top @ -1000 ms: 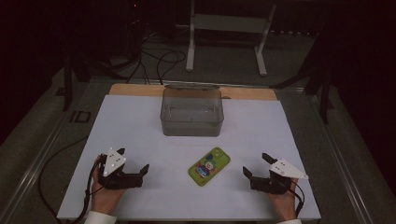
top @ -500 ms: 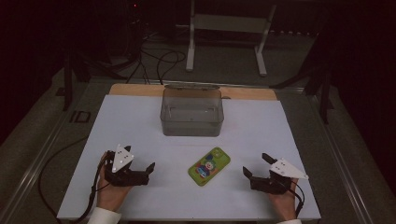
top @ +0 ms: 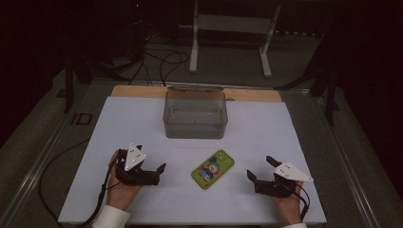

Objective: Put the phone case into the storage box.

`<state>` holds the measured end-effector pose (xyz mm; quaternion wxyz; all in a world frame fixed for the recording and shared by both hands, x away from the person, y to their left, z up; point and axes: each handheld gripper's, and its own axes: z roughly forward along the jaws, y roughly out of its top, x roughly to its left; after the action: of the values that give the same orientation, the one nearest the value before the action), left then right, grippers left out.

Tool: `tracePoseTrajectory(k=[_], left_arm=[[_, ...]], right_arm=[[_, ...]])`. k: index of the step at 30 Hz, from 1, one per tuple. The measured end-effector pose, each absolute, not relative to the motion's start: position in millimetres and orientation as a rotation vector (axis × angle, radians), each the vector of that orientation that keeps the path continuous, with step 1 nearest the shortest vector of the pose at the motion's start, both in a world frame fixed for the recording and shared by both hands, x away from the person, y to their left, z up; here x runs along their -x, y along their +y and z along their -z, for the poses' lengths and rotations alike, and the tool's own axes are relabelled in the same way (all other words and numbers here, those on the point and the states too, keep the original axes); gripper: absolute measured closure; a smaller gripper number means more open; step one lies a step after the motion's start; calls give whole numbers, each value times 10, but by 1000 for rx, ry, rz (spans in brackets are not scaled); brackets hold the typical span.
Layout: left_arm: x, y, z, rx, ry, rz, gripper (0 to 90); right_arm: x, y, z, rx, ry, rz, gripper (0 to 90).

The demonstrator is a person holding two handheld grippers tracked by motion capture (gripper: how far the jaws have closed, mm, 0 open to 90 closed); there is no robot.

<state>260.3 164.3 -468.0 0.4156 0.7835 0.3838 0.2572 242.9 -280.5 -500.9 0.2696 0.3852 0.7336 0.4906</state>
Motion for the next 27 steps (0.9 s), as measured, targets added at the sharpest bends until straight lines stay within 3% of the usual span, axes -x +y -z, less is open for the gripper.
tracePoseTrajectory(k=[27], left_arm=[[-2732, 1271, 4694, -2026, 900, -599, 0]], right_arm=[[-2432, -2810, 5011, -1043, 1977, -1318, 91]])
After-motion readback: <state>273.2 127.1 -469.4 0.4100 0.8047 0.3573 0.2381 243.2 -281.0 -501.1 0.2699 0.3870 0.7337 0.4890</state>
